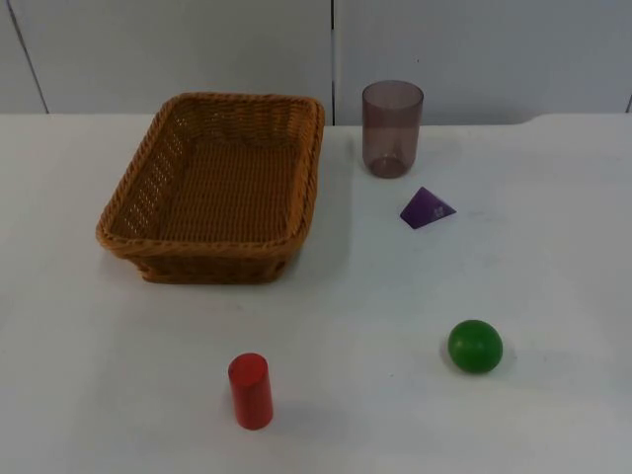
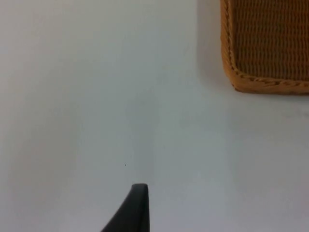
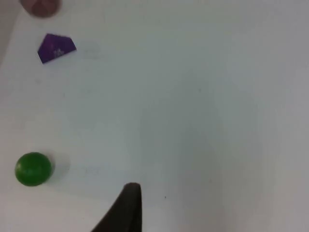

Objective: Pick up the basket with the left hand and place the triangular block into the basket with the right hand.

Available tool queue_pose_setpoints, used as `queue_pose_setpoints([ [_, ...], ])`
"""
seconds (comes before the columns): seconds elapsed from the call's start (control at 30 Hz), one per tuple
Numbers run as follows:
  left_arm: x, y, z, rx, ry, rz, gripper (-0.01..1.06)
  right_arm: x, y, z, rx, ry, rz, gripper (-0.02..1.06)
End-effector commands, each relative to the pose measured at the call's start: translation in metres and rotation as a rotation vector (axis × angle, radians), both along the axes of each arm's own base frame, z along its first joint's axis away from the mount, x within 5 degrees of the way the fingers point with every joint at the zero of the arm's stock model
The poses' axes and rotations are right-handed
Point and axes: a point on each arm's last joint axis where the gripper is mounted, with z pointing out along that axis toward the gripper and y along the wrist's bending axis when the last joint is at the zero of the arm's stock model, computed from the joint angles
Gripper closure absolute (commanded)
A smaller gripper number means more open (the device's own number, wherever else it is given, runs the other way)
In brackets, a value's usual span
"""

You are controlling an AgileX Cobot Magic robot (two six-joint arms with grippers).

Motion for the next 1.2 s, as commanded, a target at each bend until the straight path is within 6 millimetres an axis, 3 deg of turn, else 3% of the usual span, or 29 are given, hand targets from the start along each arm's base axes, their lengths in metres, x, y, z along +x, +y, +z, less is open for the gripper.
queue_pose_setpoints([
  [0.0,0.011,0.0,-0.004,-0.016,0.008,0.008,0.0,0.01,-0.001,-0.005,-0.008,0.024,0.003,-0.01],
  [0.3,0.035,0.0,-0.019,-0.019,0.045,0.006,0.0,0.018,-0.001,-0.012,-0.008,0.066,0.003,-0.01],
  [0.4,0.06,-0.001,-0.03,-0.032,0.11,-0.014,0.0,0.019,-0.001,-0.012,-0.008,0.057,0.004,-0.01],
  [0.43,0.06,-0.001,-0.03,-0.032,0.11,-0.014,0.0,0.019,-0.001,-0.012,-0.008,0.057,0.004,-0.01],
  [0.57,0.107,-0.007,-0.043,-0.086,0.151,-0.071,0.0,0.019,-0.001,-0.012,-0.008,0.055,0.004,-0.01],
  [0.6,0.107,-0.007,-0.043,-0.086,0.151,-0.071,0.0,0.019,-0.001,-0.012,-0.008,0.055,0.004,-0.01],
  [0.73,0.165,-0.007,-0.056,-0.081,0.167,-0.109,0.0,0.019,-0.001,-0.012,-0.008,0.057,0.004,-0.01],
  [0.77,0.165,-0.007,-0.056,-0.081,0.167,-0.109,0.0,0.019,-0.001,-0.012,-0.008,0.057,0.004,-0.01],
  [0.93,0.238,-0.007,-0.096,-0.057,0.22,-0.153,0.0,0.019,-0.001,-0.012,-0.008,0.056,0.004,-0.01],
  [0.97,0.238,-0.007,-0.096,-0.057,0.22,-0.153,0.0,0.019,-0.001,-0.012,-0.008,0.056,0.004,-0.01],
  [1.1,0.277,-0.014,-0.128,-0.064,0.268,-0.191,0.0,0.019,-0.001,-0.012,-0.008,0.056,0.004,-0.01],
  [1.17,0.285,-0.015,-0.135,-0.074,0.282,-0.193,0.0,0.019,-0.001,-0.012,-0.008,0.056,0.004,-0.01],
])
